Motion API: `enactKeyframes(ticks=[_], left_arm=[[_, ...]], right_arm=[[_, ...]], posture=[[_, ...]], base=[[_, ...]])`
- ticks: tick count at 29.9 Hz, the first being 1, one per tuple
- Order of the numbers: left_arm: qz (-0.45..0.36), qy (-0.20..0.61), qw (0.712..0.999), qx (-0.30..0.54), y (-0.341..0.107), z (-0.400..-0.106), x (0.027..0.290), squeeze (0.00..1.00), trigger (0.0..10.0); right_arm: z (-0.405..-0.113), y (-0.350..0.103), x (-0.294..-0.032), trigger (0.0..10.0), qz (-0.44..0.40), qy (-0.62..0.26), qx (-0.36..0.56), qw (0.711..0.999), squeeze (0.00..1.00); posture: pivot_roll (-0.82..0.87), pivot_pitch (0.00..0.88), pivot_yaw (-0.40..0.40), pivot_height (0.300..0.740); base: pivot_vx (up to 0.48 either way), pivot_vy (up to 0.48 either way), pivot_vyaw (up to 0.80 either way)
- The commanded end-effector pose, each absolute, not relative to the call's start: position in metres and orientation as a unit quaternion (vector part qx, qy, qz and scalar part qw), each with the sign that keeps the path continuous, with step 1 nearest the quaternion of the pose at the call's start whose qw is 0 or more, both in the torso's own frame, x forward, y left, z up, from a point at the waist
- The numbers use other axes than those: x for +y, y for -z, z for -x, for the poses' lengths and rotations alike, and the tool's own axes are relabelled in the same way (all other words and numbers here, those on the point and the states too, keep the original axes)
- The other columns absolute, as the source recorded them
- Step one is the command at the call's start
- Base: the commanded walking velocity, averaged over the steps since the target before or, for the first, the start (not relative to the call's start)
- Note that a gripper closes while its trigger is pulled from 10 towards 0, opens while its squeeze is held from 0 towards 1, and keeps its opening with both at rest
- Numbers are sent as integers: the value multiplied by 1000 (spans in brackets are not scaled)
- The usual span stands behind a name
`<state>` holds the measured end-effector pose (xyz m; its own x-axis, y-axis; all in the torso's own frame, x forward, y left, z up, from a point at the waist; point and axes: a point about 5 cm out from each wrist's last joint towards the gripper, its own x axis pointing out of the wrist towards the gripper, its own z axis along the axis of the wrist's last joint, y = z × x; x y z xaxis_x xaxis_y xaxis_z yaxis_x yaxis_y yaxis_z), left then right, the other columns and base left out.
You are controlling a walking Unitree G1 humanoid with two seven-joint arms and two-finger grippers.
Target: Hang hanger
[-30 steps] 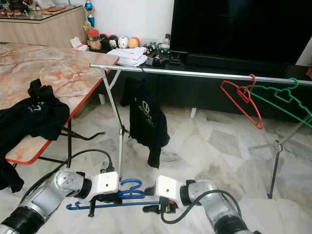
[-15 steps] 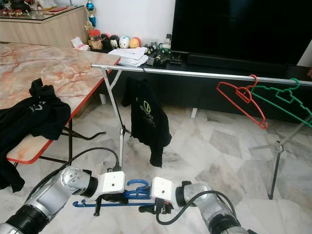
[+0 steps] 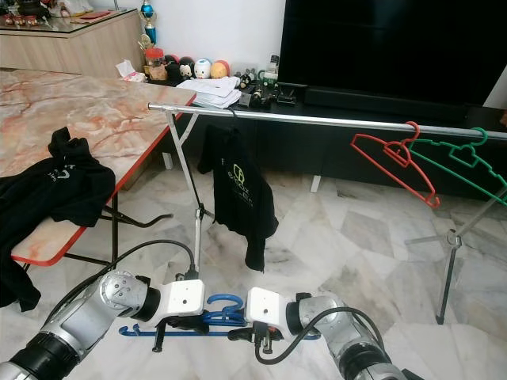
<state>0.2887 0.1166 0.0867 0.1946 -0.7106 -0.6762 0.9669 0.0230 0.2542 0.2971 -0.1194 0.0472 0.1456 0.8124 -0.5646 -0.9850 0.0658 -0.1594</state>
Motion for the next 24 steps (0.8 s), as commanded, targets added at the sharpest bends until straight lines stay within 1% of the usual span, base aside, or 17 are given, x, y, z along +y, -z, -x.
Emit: enactKeyframes(ticks=[1,10,20,21,22,24], left_arm=[[-365,605,688,166,-97,-292,115,0,10000],[-379,595,692,152,-99,-296,116,0,10000],[-364,586,711,137,-103,-300,113,0,10000],[-354,583,718,138,-103,-301,113,894,10000],[-348,584,720,139,-103,-301,114,1000,10000],[-344,584,722,140,-104,-301,114,1000,10000]], right_arm=[[-298,-48,-122,0,264,-635,171,705,0],[-294,-44,-121,0,258,-648,180,694,0],[-288,-39,-122,0,260,-658,192,681,0],[-287,-37,-123,0,262,-658,195,679,0],[-286,-35,-123,0,266,-656,199,677,0],[-285,-33,-125,0,274,-654,206,674,0]], posture=[[119,25,-35,740],[121,25,-34,740],[120,26,-32,740],[120,25,-32,740],[120,25,-32,740],[120,25,-32,740]], base=[[0,0,0],[0,0,0],[0,0,0],[0,0,0],[0,0,0],[0,0,0]])
